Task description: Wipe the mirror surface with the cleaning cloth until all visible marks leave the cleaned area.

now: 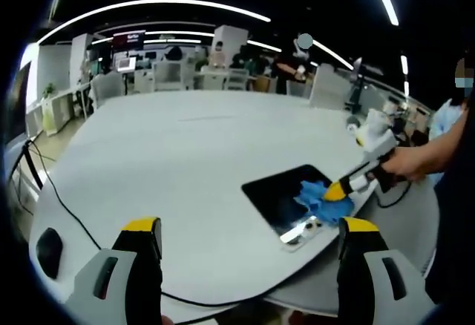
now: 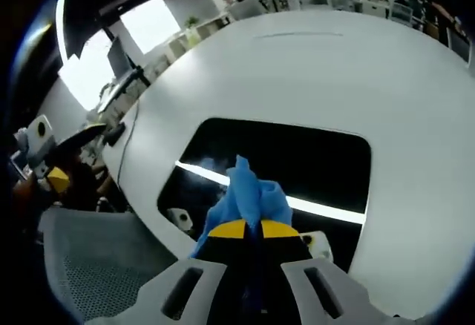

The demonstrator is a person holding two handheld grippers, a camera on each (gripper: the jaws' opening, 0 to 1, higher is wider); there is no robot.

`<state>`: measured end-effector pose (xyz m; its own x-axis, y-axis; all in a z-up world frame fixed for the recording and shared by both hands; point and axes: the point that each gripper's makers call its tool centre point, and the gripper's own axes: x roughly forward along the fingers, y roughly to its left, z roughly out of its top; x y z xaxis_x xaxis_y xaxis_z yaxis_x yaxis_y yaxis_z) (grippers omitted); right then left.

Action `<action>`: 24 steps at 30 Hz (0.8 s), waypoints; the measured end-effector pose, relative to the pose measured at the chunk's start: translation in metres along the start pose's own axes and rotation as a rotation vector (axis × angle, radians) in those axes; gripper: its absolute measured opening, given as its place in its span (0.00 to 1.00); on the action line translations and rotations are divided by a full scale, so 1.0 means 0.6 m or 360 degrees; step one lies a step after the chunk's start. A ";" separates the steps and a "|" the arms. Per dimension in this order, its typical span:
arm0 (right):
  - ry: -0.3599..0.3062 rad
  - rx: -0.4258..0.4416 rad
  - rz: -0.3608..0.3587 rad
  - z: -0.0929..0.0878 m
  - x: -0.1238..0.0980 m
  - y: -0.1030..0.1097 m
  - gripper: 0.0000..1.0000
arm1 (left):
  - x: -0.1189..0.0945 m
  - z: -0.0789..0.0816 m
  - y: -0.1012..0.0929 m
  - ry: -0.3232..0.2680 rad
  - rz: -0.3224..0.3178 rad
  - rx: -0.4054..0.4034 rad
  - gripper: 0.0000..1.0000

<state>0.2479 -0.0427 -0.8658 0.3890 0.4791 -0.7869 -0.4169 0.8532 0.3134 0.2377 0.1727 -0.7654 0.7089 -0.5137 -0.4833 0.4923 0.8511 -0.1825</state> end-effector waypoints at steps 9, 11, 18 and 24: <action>0.0047 -0.0022 0.0050 -0.027 -0.012 0.014 0.00 | 0.010 -0.004 -0.014 0.0004 -0.0022 0.0022 1.00; 0.0039 -0.0039 0.0072 -0.025 -0.011 0.013 0.00 | 0.012 -0.007 -0.017 0.0005 -0.0024 0.0021 1.00; 0.0055 0.0020 0.0062 -0.026 -0.023 -0.014 0.00 | 0.016 -0.006 -0.025 0.0014 -0.0039 0.0036 1.00; 0.0040 0.0047 0.0033 -0.033 -0.038 -0.043 0.00 | 0.022 -0.004 -0.026 0.0020 -0.0044 0.0044 1.00</action>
<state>0.2335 -0.0798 -0.8662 0.3594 0.4920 -0.7929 -0.4001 0.8489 0.3454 0.2380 0.1530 -0.7713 0.6886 -0.5355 -0.4889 0.5255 0.8332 -0.1724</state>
